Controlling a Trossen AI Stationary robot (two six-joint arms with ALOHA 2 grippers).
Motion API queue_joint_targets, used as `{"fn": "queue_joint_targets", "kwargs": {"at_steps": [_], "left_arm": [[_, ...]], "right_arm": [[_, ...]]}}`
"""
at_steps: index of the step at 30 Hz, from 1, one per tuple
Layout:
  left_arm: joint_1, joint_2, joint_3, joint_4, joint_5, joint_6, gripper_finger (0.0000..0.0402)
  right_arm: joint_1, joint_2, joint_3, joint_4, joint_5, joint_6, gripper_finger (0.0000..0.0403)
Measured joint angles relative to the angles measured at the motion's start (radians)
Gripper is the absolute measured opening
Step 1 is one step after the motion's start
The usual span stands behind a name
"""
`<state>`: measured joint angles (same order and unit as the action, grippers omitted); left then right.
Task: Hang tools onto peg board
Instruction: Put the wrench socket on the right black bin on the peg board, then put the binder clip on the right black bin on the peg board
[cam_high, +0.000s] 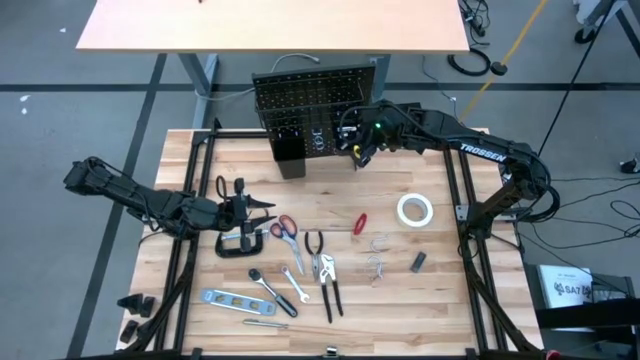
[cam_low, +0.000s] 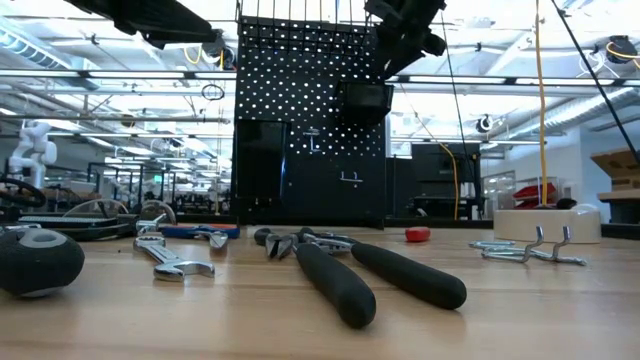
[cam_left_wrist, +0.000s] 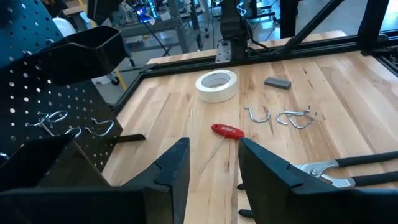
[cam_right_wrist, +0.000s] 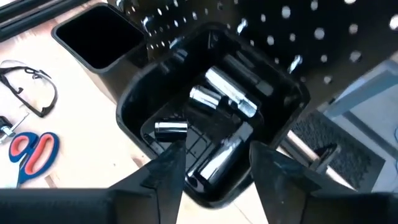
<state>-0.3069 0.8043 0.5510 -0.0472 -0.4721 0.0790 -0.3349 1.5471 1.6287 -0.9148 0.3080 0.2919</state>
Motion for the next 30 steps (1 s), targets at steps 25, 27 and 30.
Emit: {"fn": "queue_joint_targets", "kwargs": {"at_steps": [25,27,30], "left_arm": [[-0.001,0.0,0.0,-0.101,0.152,-0.23,0.0132],[-0.001,0.0,0.0,-0.099,0.162,-0.232,0.0132],[-0.001,0.0,0.0,-0.094,0.184,-0.232,0.0132]], "right_arm": [[0.635,-0.001,-0.165,-0.065,0.214,0.548,0.0169],[0.675,-0.001,-0.204,-0.045,0.209,0.594,0.0169],[0.728,0.0,-0.243,-0.03,0.205,0.679,0.0169]]}}
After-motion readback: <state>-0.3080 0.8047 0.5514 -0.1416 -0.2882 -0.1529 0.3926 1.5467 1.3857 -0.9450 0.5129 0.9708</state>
